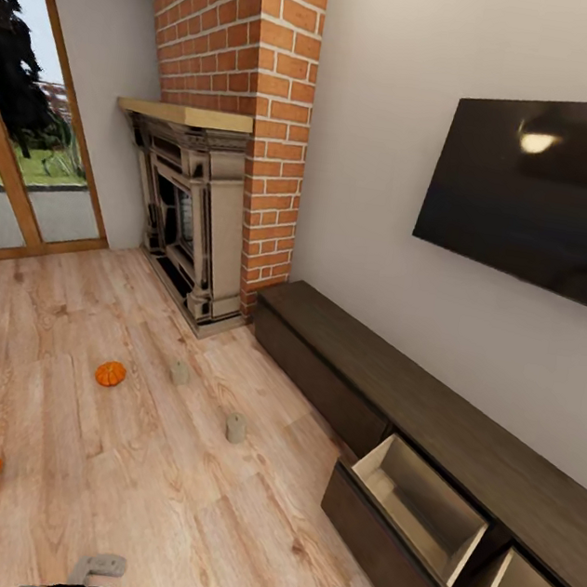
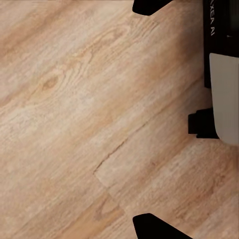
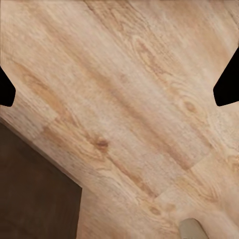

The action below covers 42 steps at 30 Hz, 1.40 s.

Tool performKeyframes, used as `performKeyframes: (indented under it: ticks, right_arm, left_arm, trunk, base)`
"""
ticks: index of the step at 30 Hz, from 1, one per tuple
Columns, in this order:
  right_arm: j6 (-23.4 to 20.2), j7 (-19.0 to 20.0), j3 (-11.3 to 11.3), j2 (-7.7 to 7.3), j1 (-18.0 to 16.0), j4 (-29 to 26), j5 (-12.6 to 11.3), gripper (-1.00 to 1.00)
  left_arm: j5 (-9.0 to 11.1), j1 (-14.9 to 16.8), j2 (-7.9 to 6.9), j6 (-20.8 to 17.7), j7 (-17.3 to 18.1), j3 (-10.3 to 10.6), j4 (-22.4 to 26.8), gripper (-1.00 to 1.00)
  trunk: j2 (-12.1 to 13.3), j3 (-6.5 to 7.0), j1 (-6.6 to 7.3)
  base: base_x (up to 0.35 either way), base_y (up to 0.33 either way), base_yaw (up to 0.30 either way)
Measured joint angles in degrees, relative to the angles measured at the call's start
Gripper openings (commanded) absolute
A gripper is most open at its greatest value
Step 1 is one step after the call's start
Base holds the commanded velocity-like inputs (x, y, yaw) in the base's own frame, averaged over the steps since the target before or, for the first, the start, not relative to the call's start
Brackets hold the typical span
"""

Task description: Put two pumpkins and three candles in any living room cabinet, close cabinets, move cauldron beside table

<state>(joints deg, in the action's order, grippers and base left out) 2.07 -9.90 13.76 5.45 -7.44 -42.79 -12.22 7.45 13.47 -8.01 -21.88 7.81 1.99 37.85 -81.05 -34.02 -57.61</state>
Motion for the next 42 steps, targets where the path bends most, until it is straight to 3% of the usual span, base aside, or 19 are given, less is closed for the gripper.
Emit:
performKeyframes:
  ticks: [5,12,27,42]
  right_arm:
    - [0.0,-0.06,0.02,0.03,0.0,0.43,-0.02,1.0]
    - [0.0,-0.15,0.11,0.12,0.0,1.19,-0.02,1.0]
    - [0.01,-0.15,1.16,0.14,0.0,1.82,-0.02,1.0]
    - [0.14,-0.1,1.23,0.13,0.01,1.83,-0.05,1.0]
  left_arm:
    - [0.01,-0.05,0.14,0.02,-0.08,0.05,-0.01,1.0]
    - [-0.01,-0.05,0.08,4.01,-0.19,0.0,-0.26,1.0]
    - [-0.05,-0.05,0.07,4.55,-0.12,0.0,-0.47,1.0]
    - [-0.06,-0.04,0.07,4.62,-0.09,0.0,-0.49,1.0]
  trunk:
    - [0.0,0.0,-0.01]
    - [0.0,0.0,0.0]
    - [0.0,0.0,0.01]
    - [0.0,0.24,0.0]
  base:
    - [0.115,0.021,0.229]
    - [0.127,0.126,0.285]
    - [0.296,0.133,0.276]
    - [0.287,0.107,-0.027]
